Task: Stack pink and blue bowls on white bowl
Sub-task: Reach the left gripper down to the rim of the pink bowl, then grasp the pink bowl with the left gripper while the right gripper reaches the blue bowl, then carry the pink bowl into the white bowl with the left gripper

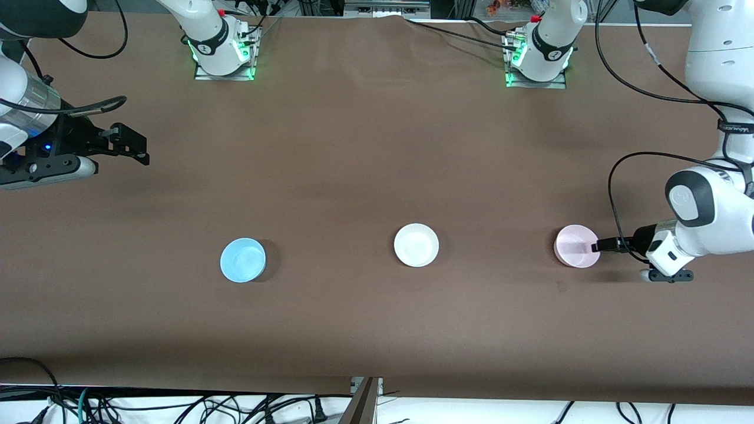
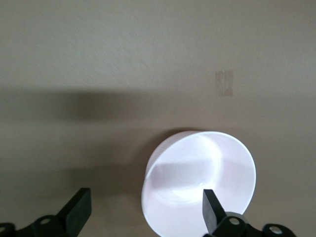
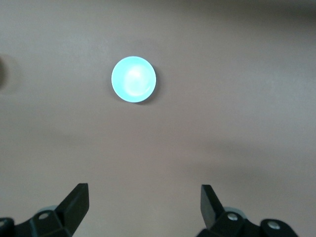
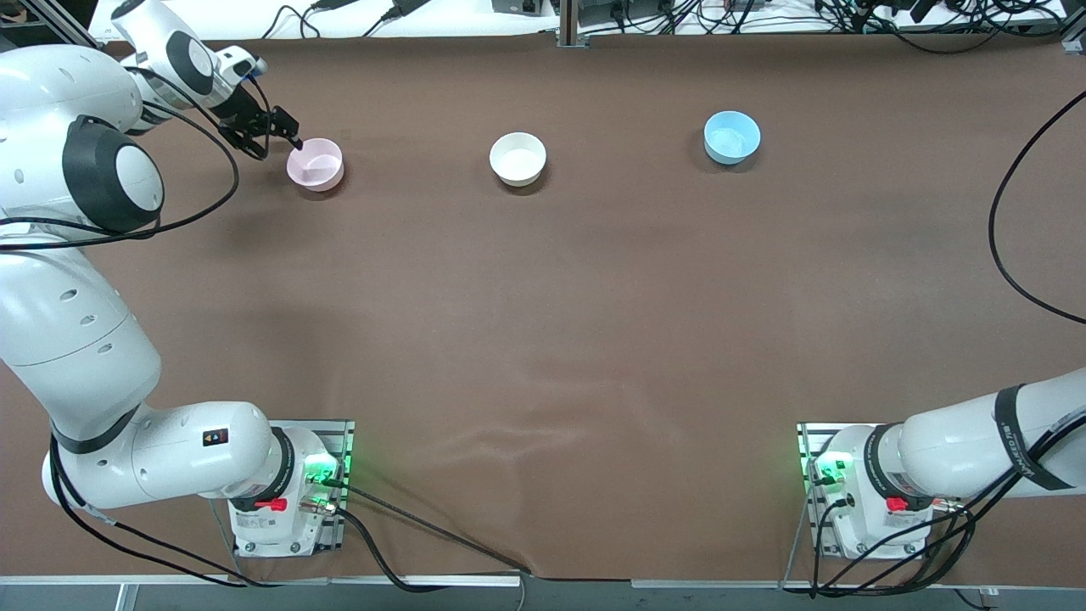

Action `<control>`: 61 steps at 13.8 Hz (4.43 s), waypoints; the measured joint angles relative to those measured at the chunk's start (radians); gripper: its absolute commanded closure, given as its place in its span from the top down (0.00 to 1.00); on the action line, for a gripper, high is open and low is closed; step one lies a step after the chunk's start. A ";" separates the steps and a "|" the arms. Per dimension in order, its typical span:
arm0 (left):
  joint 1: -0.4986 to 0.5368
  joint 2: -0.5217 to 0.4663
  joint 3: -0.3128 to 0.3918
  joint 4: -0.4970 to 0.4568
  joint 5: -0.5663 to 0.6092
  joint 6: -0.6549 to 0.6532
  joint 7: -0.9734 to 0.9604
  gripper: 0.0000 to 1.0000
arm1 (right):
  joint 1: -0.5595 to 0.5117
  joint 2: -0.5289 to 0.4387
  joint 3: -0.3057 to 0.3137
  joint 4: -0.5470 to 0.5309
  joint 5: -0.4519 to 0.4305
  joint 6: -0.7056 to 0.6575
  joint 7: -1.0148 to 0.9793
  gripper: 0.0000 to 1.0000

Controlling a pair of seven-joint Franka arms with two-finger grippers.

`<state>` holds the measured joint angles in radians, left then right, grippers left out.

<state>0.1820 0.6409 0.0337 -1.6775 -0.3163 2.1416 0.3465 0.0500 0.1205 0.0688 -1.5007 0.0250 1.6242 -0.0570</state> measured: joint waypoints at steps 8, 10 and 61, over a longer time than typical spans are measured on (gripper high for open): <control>0.000 0.001 -0.002 -0.035 -0.006 0.046 0.079 0.30 | 0.002 0.182 0.000 -0.011 -0.008 0.048 -0.002 1.00; 0.000 0.002 -0.002 -0.039 -0.006 0.047 0.110 0.11 | 0.002 0.248 0.000 -0.010 -0.009 0.112 -0.002 1.00; -0.400 0.104 -0.273 0.116 0.021 0.175 -0.635 0.30 | 0.064 0.612 0.047 0.024 0.128 0.552 0.025 0.00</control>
<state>-0.2176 0.7453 -0.2397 -1.5611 -0.2955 2.3166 -0.2889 0.1137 0.7327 0.1161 -1.4770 0.1528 2.1760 -0.0318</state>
